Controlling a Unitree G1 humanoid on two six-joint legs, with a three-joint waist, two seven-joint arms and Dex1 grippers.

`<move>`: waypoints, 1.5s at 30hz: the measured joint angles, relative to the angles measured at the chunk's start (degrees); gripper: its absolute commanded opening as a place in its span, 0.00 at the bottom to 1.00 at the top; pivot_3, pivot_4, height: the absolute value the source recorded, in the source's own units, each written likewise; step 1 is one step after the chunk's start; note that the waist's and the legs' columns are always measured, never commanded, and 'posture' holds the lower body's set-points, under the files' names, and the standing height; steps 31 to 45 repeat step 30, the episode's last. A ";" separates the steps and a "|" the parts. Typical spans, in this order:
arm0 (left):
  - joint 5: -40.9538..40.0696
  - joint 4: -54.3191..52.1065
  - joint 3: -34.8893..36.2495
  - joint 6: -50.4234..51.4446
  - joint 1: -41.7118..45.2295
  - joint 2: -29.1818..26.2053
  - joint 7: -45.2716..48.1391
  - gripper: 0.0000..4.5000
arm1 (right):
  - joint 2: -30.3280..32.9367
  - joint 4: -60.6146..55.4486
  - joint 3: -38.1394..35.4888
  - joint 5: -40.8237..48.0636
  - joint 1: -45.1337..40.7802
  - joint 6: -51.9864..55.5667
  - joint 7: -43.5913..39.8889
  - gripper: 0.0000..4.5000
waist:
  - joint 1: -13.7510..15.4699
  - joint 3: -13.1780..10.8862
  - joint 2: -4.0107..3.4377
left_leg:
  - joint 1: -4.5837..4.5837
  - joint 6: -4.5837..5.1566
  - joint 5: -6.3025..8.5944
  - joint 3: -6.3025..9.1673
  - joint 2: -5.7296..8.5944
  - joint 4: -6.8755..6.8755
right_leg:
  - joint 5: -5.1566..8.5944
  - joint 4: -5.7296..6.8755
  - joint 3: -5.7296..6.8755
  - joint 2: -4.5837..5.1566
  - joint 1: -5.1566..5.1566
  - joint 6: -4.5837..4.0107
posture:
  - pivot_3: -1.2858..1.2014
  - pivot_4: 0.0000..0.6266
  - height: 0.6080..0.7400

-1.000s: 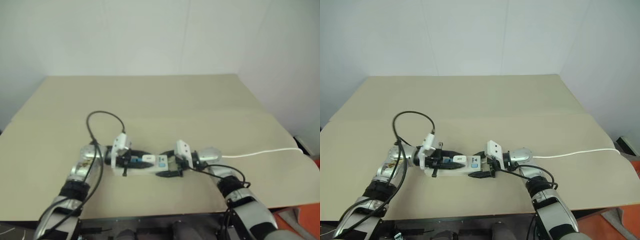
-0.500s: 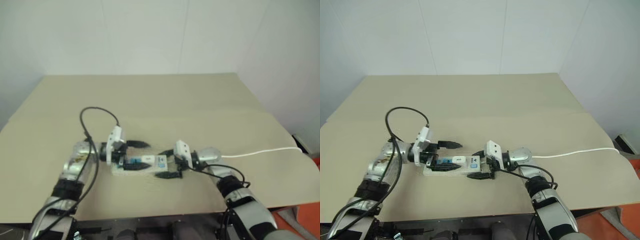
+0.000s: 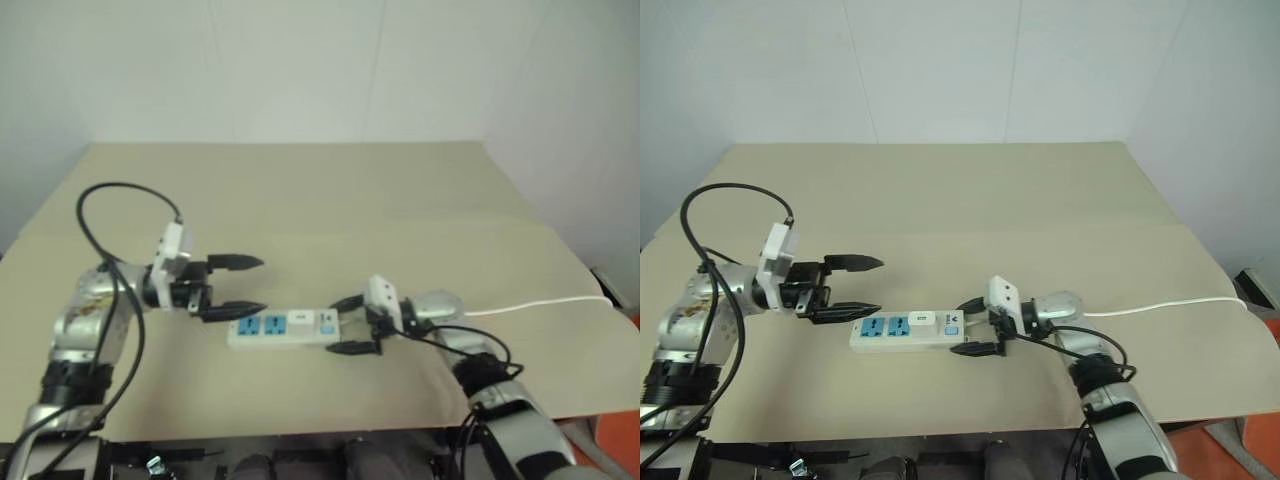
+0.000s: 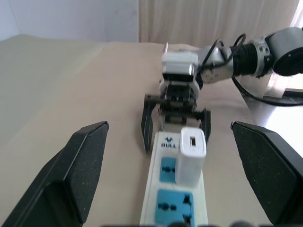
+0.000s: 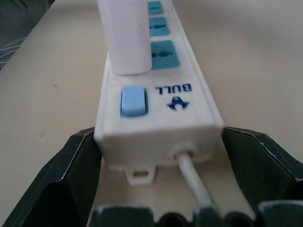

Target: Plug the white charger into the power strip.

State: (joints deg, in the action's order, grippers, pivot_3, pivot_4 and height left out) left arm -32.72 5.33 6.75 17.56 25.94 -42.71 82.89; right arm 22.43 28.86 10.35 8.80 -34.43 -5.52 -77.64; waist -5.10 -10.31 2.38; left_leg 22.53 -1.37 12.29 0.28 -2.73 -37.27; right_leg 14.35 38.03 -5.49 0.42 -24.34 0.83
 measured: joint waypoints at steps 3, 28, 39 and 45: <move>-0.95 -1.43 2.00 0.02 -1.60 -1.22 -0.30 1.00 | 3.78 -6.45 -2.21 2.72 1.92 2.50 0.17 0.99 | 0.25 -0.03 -0.02 | -0.03 0.00 0.00 -0.02 -0.01 0.00 | 0.00 0.01 -0.01 -0.01 0.00 0.00 | 0.52 0.24 1.00; -10.20 -23.54 30.63 16.21 -35.96 -10.38 -13.23 1.00 | 20.61 -18.81 -13.72 12.65 11.92 11.27 1.22 0.99 | 1.28 -0.24 -0.05 | -0.14 -0.01 0.01 -0.26 -0.10 0.05 | 0.06 -0.06 -0.06 0.04 -0.04 -0.07 | 0.52 0.24 1.00; -10.21 -24.02 30.63 16.20 -36.40 -10.11 -13.67 1.00 | 20.61 -18.68 -13.72 12.65 11.92 11.27 1.45 0.99 | 1.21 -0.24 -0.05 | -0.14 -0.01 0.01 -0.27 -0.10 0.05 | 0.06 -0.05 -0.07 0.04 -0.04 -0.08 | 0.52 0.24 1.00; -10.21 -24.02 30.63 16.20 -36.40 -10.11 -13.67 1.00 | 20.61 -18.68 -13.72 12.65 11.92 11.27 1.45 0.99 | 1.21 -0.24 -0.05 | -0.14 -0.01 0.01 -0.27 -0.10 0.05 | 0.06 -0.05 -0.07 0.04 -0.04 -0.08 | 0.52 0.24 1.00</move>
